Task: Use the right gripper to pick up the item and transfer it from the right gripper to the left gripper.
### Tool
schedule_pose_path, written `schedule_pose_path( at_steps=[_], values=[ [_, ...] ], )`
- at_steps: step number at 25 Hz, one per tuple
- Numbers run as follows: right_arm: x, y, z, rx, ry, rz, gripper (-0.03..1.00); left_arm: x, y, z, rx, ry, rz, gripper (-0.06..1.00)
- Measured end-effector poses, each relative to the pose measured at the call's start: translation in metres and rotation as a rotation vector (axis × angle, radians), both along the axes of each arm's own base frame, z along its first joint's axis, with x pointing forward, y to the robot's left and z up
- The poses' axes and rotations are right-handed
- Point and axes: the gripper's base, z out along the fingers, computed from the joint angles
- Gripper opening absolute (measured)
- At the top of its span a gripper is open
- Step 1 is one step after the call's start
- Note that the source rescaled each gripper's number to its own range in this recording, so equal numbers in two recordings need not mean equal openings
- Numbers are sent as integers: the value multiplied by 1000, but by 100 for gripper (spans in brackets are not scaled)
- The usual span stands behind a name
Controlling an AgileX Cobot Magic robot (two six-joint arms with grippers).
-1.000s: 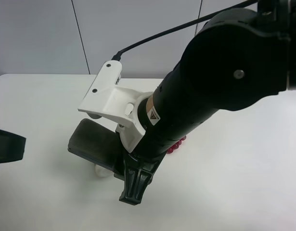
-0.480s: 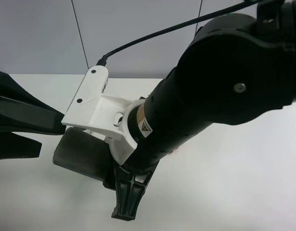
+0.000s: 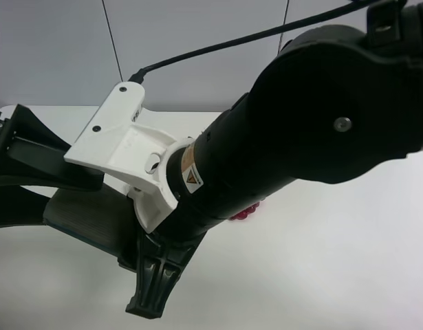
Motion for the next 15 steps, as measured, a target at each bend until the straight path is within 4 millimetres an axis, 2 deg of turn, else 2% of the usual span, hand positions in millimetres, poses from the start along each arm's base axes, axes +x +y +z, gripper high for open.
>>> schedule_pose_path(
  at_steps=[3,6,9,15],
  values=[
    [1,2,2,28,-6,-7,0,0,-1,1,-17,3,4,99],
    [2,4,3,52,-14,-12,0,0,-1,1,-21,4,5,90],
    [2,4,4,65,-20,-15,0,0,-1,1,-21,4,5,73],
    [3,6,5,82,-28,-17,0,0,-1,1,-22,4,5,27]
  ],
)
